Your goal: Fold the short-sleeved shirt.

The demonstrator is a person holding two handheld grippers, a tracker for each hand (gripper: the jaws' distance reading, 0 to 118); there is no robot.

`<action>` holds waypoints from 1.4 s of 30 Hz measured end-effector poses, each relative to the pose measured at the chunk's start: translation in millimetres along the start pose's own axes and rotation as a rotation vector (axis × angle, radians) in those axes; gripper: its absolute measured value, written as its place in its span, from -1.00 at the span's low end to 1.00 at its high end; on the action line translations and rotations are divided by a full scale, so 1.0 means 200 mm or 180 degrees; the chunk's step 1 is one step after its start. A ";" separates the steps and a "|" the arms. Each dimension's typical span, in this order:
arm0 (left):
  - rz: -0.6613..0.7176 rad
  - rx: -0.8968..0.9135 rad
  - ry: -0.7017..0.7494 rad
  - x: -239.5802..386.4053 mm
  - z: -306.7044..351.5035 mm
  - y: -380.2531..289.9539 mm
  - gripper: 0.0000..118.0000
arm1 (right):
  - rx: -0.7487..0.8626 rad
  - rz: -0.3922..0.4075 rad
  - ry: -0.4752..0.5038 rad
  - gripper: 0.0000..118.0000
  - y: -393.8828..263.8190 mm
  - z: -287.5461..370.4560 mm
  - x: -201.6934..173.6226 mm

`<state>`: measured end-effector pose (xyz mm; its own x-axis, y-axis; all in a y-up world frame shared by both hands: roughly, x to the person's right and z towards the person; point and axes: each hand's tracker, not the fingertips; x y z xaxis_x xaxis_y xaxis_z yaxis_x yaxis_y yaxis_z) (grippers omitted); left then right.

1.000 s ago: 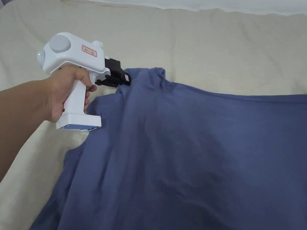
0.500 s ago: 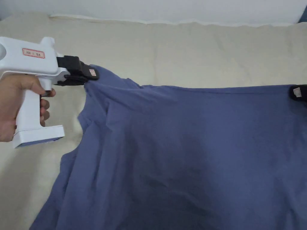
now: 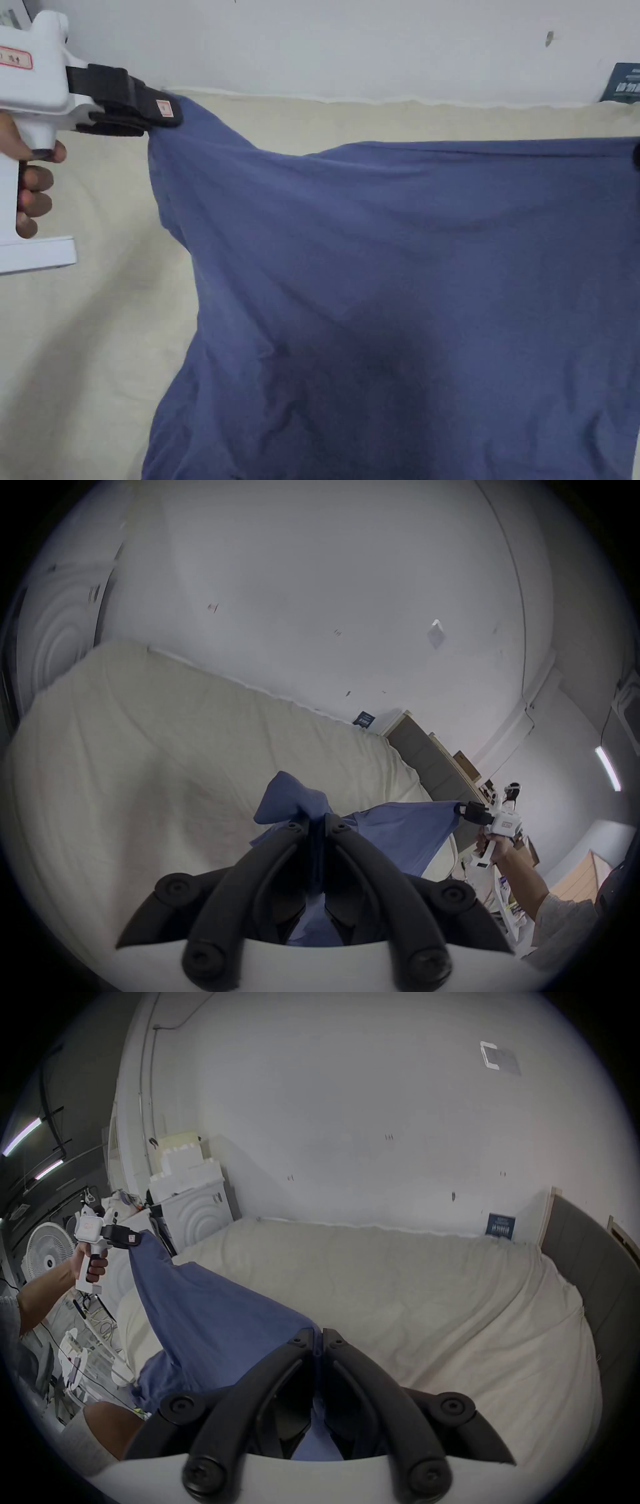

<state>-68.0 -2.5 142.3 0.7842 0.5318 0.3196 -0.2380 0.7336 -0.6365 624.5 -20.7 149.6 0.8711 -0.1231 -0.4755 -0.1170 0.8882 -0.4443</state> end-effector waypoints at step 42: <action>-0.0588 0.1118 0.0242 0.45 -0.04 1.65 -0.86 | 0.0736 0.0087 -0.0383 -0.91 1.51 -0.31 0.37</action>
<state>-71.5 284.6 -45.0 0.8691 0.3544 0.3451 -0.2601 0.9208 -0.2905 624.5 210.6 -66.3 0.9212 -0.0564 -0.3849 -0.0411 0.9698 -0.2405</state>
